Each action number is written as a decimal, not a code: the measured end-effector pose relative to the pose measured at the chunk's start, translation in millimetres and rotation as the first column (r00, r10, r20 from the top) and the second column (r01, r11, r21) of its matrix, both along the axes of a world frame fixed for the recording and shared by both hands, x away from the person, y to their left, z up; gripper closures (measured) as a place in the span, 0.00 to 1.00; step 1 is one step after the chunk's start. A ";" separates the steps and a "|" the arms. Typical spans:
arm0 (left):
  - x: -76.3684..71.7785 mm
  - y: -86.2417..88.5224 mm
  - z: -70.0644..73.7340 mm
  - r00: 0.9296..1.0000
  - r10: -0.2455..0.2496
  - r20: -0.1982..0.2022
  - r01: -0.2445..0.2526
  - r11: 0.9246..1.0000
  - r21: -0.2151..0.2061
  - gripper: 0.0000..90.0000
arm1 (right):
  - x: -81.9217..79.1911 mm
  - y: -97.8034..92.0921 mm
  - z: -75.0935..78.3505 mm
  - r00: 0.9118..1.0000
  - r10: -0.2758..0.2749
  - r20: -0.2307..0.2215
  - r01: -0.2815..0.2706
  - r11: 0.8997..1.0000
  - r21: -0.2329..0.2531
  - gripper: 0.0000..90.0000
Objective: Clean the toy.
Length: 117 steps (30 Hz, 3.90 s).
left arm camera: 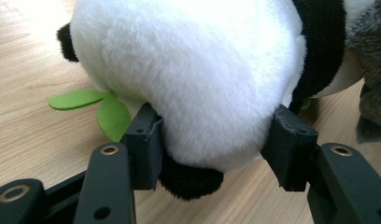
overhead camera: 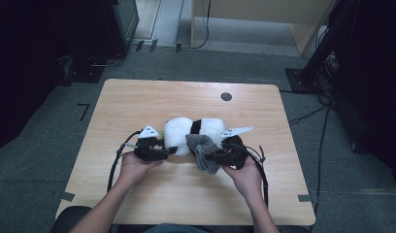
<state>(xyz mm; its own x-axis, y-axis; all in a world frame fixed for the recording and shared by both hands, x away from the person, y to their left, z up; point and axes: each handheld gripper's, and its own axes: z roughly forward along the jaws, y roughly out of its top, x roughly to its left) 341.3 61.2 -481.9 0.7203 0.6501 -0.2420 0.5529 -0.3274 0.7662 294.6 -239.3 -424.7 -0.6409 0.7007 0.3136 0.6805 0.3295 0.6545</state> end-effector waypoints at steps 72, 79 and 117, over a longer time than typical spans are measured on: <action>2.4 -0.9 2.5 1.000 0.003 0.004 -0.004 0.999 0.037 0.56 | 11.4 -5.7 -35.5 0.999 -0.032 0.010 0.033 0.995 -0.099 0.86; 2.7 -0.5 2.7 1.000 0.004 0.000 -0.004 0.999 0.034 0.57 | 10.6 -28.0 -31.4 0.995 -0.098 0.005 0.098 0.992 -0.081 0.86; 2.9 0.4 2.7 1.000 0.016 0.000 -0.016 1.000 0.017 0.59 | -8.7 -44.7 45.2 0.976 -0.174 0.129 0.165 0.983 0.076 0.87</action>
